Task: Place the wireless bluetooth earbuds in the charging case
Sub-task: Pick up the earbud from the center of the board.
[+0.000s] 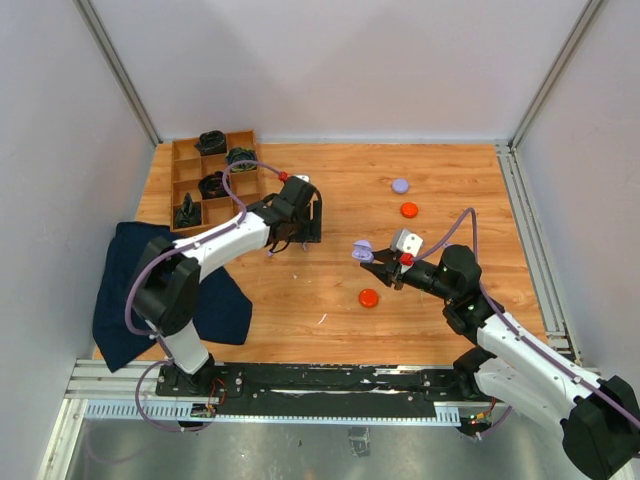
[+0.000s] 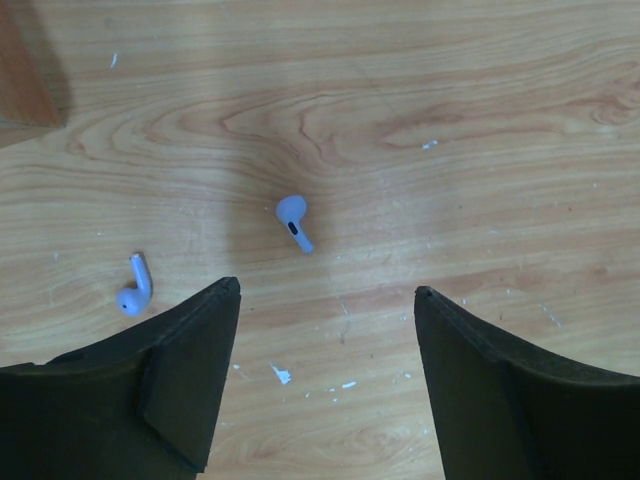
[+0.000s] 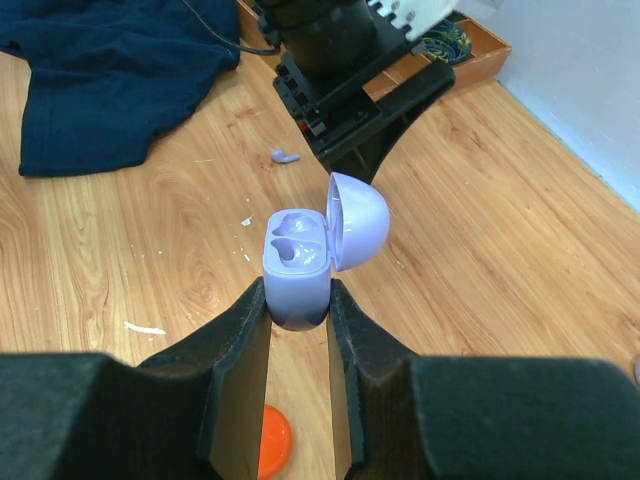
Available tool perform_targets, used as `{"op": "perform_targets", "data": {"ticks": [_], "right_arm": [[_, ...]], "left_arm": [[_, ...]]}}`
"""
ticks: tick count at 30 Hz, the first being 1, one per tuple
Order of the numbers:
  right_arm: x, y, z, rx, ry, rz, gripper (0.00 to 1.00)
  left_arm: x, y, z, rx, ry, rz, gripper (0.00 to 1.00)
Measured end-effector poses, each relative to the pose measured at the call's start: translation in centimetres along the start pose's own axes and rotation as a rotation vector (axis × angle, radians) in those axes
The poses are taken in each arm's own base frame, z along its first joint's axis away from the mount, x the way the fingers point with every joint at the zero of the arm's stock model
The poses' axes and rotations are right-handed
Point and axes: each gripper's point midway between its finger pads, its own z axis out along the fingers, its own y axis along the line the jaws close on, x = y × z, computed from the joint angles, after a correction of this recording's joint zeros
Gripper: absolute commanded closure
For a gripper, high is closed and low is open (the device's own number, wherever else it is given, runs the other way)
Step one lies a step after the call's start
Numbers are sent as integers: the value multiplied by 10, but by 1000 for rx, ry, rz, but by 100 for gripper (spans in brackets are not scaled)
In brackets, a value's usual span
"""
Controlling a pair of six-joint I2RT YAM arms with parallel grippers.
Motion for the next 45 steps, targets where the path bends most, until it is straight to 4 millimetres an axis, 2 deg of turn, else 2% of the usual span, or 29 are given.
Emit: {"op": "perform_targets", "data": {"ticks": [2,5,9,14,19,31,45], "right_arm": [[-1,0,0,1,-1,-1,98],[-1,0,-1,2,-5,-3,98],[0,2,-3,2,-6,-4,98],[0,2,-3,2,-8,-4,97],[-1,2,-4,3,-10,-6,97],[-3,2,-5,4,-17,-10,97],[-7,2,-6,8,-28,-17,97]], "left_arm": [[1,1,10,-21,23,-3,28],[3,2,24,-50,50,-14,35],[10,7,40,-96,90,-31,36],[15,12,55,-138,117,-55,51],[15,14,66,-159,131,-66,52],[25,19,77,-187,166,-61,61],[25,20,77,-182,175,-61,76]]}}
